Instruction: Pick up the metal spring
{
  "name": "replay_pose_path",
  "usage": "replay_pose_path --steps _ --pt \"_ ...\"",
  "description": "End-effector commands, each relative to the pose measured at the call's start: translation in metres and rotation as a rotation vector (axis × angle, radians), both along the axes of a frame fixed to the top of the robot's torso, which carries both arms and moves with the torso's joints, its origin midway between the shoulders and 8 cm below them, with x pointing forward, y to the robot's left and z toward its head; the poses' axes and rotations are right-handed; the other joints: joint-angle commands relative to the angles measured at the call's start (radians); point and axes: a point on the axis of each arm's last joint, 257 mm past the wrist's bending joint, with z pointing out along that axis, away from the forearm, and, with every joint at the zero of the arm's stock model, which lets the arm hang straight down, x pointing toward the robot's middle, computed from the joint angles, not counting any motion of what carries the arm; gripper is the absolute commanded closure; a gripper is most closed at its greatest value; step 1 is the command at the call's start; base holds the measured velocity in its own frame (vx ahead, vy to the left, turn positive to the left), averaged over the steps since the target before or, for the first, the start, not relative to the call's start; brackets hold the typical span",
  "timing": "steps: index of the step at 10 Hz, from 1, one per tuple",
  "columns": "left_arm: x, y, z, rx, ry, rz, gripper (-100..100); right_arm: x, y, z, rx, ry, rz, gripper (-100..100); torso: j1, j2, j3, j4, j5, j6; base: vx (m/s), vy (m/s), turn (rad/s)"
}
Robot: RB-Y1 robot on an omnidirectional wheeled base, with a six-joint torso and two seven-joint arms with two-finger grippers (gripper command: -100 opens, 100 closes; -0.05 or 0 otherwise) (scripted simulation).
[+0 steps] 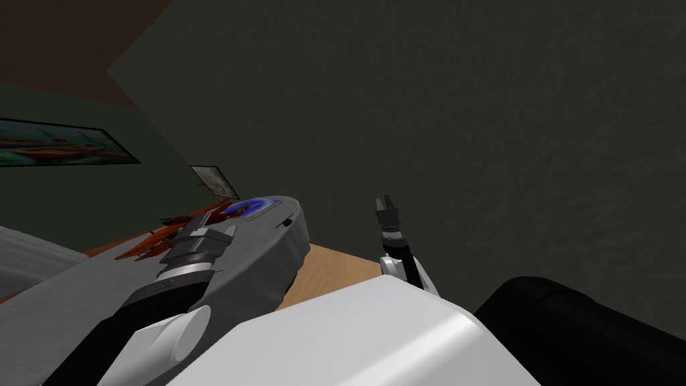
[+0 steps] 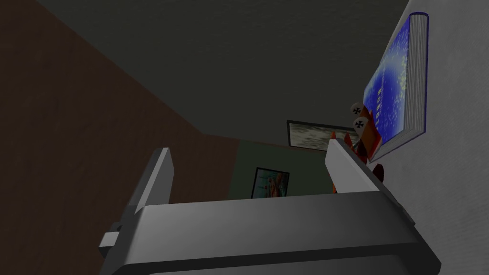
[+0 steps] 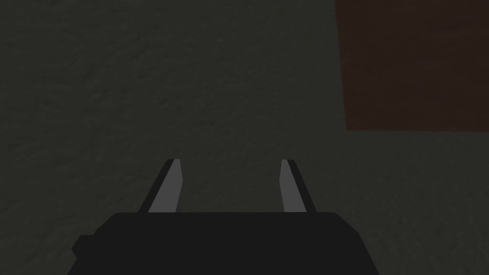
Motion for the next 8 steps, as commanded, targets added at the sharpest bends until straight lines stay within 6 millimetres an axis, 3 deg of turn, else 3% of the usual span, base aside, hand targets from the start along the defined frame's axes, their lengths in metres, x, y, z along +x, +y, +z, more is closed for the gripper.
replay_pose_path --steps 1,2,4,5,7,8 --pt "0.000 0.009 -0.007 -0.026 0.033 0.016 -100 0.000 0.000 0.000 0.000 0.000 0.000 0 0.000 0.000 0.000 0.000 0.000 0.000 -0.009 -0.028 -0.165" --pt "-0.005 0.023 -0.001 -0.050 0.029 0.036 -100 0.000 0.000 0.000 0.000 0.000 0.000 0 0.001 0.000 0.000 0.000 0.000 -0.001 -0.004 -0.036 -0.297" --pt "-0.003 0.026 -0.010 -0.064 0.066 0.044 -100 0.000 0.000 0.000 0.000 0.000 0.000 0 0.001 0.000 0.000 0.000 0.000 -0.001 -0.003 -0.020 -0.035" --pt "-0.008 0.040 -0.005 -0.092 0.060 0.065 -100 0.000 0.000 0.000 0.000 0.000 0.000 0 0.002 0.000 0.000 0.000 0.000 -0.001 -0.002 -0.037 -0.263" --pt "-0.007 0.043 -0.013 -0.104 0.092 0.073 -100 0.000 0.000 0.000 0.000 0.000 0.000 0 0.001 0.000 0.000 0.000 0.000 -0.001 -0.001 -0.022 -0.066" --pt "-0.012 0.058 -0.010 -0.138 0.092 0.097 -100 0.000 0.000 0.000 0.000 0.000 0.000 0 0.002 0.000 0.000 0.000 0.000 -0.001 0.006 -0.031 -0.272"
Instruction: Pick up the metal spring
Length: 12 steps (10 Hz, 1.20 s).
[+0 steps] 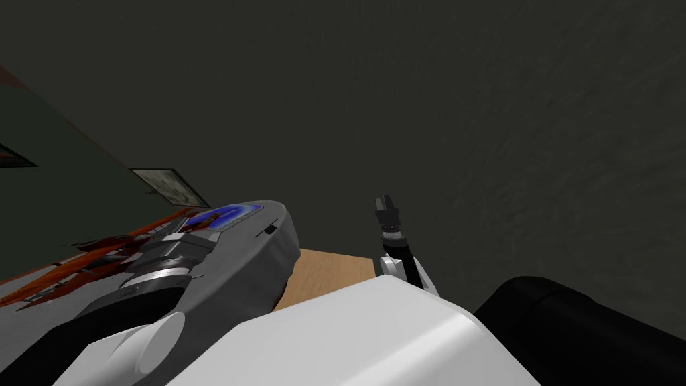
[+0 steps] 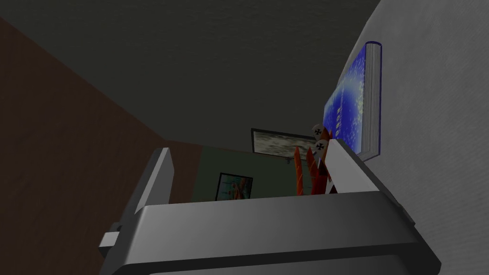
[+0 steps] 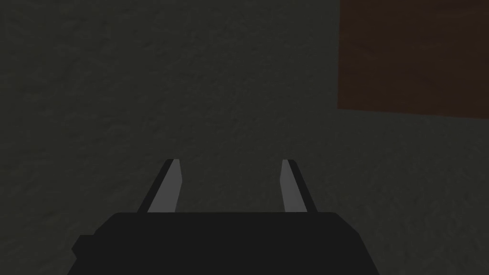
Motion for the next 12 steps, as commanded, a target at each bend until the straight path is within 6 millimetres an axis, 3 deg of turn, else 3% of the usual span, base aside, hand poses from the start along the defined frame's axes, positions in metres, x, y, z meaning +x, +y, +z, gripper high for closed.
replay_pose_path --steps 1,2,4,5,7,8,10,11,12 --pt "-0.003 0.009 -0.006 -0.031 0.028 0.018 -100 0.000 0.000 0.000 0.000 0.000 0.000 0 0.000 0.000 0.000 0.000 0.000 0.000 0.001 -0.026 -0.144" --pt "-0.009 0.023 -0.002 -0.064 0.020 0.042 -100 0.000 0.000 0.000 0.000 0.000 0.000 0 0.000 0.000 0.000 0.000 0.000 -0.001 0.004 -0.037 -0.230" --pt "-0.009 0.026 -0.012 -0.081 0.057 0.052 -100 0.000 0.000 0.000 0.000 0.000 0.000 0 0.000 0.000 0.000 0.000 0.000 -0.001 0.009 -0.027 -0.067" --pt "-0.016 0.040 -0.008 -0.118 0.051 0.078 -100 0.000 0.000 0.000 0.000 0.000 0.000 0 0.000 0.000 0.000 0.000 0.000 -0.001 0.011 -0.036 -0.233" --pt "-0.016 0.042 -0.018 -0.134 0.083 0.088 -100 0.000 0.000 0.000 0.000 0.000 0.000 0 0.000 0.000 0.000 0.000 0.000 -0.001 0.011 -0.019 -0.076" --pt "-0.024 0.056 -0.015 -0.174 0.076 0.115 -100 0.000 0.000 0.000 0.000 0.000 0.000 0 0.001 0.000 0.000 0.000 0.000 -0.001 0.011 -0.031 -0.242" --pt "-0.025 0.058 -0.024 -0.191 0.108 0.124 -100 0.000 0.000 0.000 0.000 0.000 0.000 0 0.000 0.000 0.000 0.000 0.000 -0.001 0.015 -0.021 -0.052" --pt "-0.034 0.072 -0.023 -0.233 0.101 0.152 -100 0.000 0.000 0.000 0.000 0.000 0.000 0 0.001 0.000 0.000 0.000 0.000 -0.001 0.026 -0.034 -0.224" --pt "-0.034 0.073 -0.030 -0.247 0.126 0.161 -100 0.000 0.000 0.000 0.000 0.000 0.000 0 0.000 -0.001 -0.001 0.000 0.000 0.000 0.023 -0.023 -0.138"
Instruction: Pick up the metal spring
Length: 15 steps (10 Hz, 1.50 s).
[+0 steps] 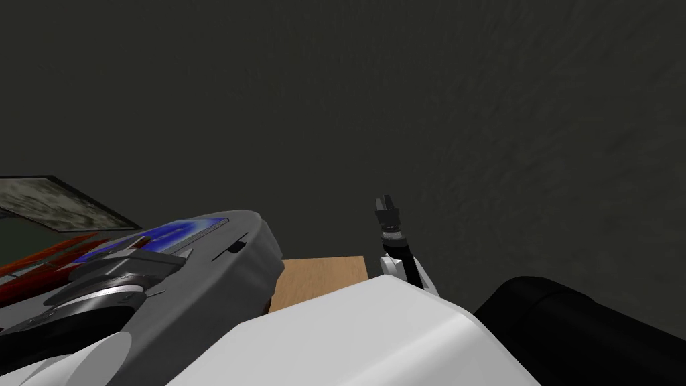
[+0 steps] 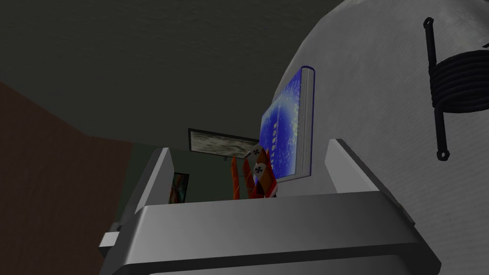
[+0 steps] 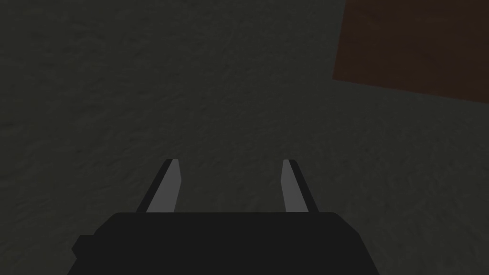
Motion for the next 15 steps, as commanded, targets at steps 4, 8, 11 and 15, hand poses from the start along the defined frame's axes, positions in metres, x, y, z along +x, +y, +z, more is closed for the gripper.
replay_pose_path --steps 4,8,11,15 --pt "-0.013 0.018 -0.015 -0.082 0.044 0.050 -100 0.000 0.000 0.000 0.000 0.000 0.000 0 0.000 0.000 0.000 0.000 0.000 0.000 0.017 -0.018 -0.078" --pt "-0.036 0.043 -0.028 -0.199 0.068 0.127 -100 0.000 0.000 0.000 0.000 0.000 0.000 0 0.000 -0.001 -0.001 0.000 0.000 0.000 0.037 -0.023 -0.158" --pt "-0.050 0.054 -0.040 -0.271 0.097 0.172 -100 0.000 0.000 0.000 0.000 0.000 0.000 0 0.000 0.000 0.000 0.000 0.000 0.000 0.025 -0.014 -0.091" --pt "-0.065 0.063 -0.055 -0.349 0.131 0.219 -100 0.000 0.000 0.000 0.000 0.000 0.000 0 0.001 -0.001 0.000 0.000 0.000 0.000 0.028 -0.008 -0.062"
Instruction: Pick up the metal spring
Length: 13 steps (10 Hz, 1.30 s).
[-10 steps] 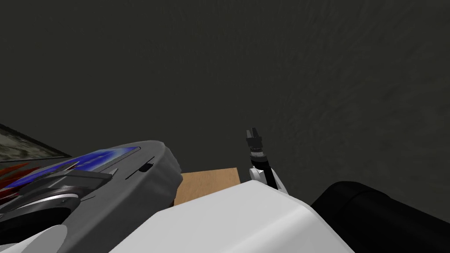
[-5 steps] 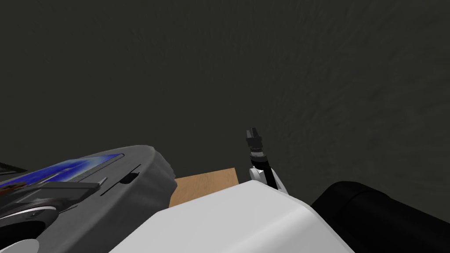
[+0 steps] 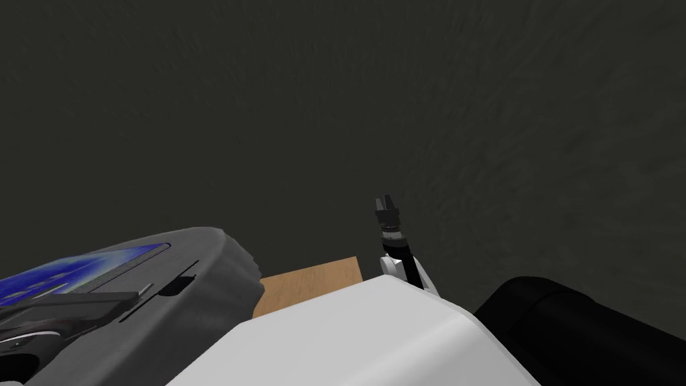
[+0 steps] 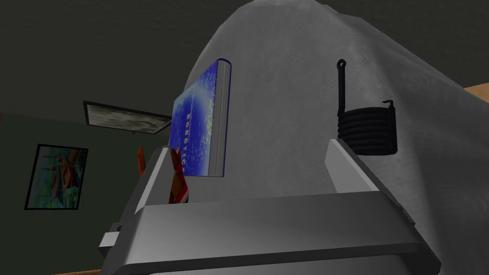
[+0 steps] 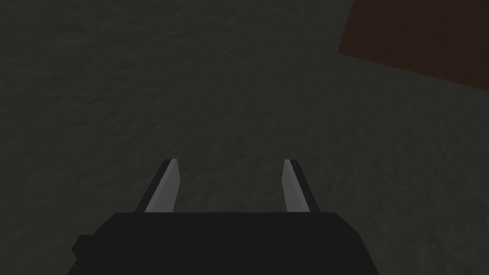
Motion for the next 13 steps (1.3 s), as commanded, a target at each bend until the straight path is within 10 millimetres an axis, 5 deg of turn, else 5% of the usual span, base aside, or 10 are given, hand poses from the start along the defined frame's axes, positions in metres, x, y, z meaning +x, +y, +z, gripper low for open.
replay_pose_path --steps 1,13 --pt "-0.013 0.009 -0.002 -0.050 -0.003 0.039 -100 0.000 0.000 0.000 0.000 0.000 0.000 0 0.000 0.000 0.000 0.000 0.000 0.000 0.036 -0.006 -0.157" --pt "-0.076 0.024 -0.049 -0.328 0.091 0.216 -100 0.000 0.000 0.000 0.000 0.000 0.000 0 0.001 -0.002 -0.001 0.000 0.000 0.000 0.039 0.002 -0.072"
